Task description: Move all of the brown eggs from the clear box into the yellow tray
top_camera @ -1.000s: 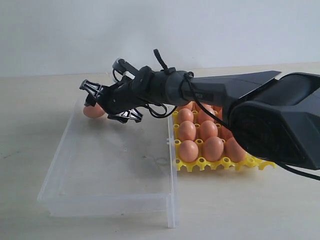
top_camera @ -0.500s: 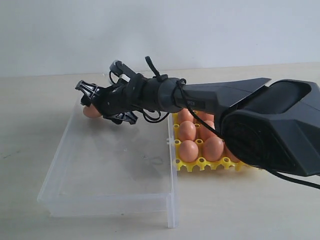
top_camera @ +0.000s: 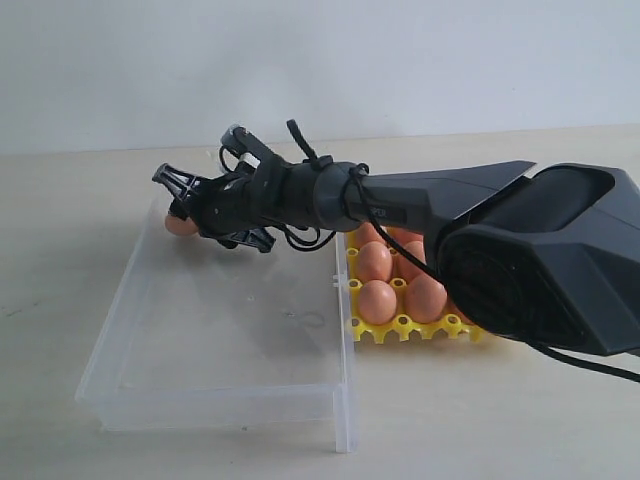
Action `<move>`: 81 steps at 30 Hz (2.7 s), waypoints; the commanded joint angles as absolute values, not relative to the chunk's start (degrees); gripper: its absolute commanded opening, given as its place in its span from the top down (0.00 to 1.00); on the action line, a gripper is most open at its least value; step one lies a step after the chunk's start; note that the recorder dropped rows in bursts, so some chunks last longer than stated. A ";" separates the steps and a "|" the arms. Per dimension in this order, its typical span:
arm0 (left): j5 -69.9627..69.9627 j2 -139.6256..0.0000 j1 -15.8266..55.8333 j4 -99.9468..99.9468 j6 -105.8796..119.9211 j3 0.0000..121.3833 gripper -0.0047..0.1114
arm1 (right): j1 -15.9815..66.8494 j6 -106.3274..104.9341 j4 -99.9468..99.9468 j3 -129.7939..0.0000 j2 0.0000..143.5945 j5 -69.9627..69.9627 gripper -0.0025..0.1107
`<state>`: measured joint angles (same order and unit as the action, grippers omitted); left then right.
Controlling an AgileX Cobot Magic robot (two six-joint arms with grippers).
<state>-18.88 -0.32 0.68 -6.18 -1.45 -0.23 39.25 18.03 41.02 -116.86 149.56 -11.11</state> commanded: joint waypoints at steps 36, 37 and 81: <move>-18.22 0.00 0.61 -6.01 -1.70 0.00 0.96 | 39.55 18.12 28.12 -108.50 140.39 -4.53 0.43; -18.22 0.00 0.61 -6.01 -1.70 0.00 0.96 | 39.55 18.12 28.12 -108.50 140.64 -4.69 0.43; -18.22 0.00 0.61 -6.01 -1.70 0.00 0.96 | 39.31 20.12 28.21 -121.19 151.46 -12.30 0.42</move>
<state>-18.88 -0.32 0.68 -6.18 -1.45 -0.23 39.47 20.08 28.74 -120.85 150.79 -12.45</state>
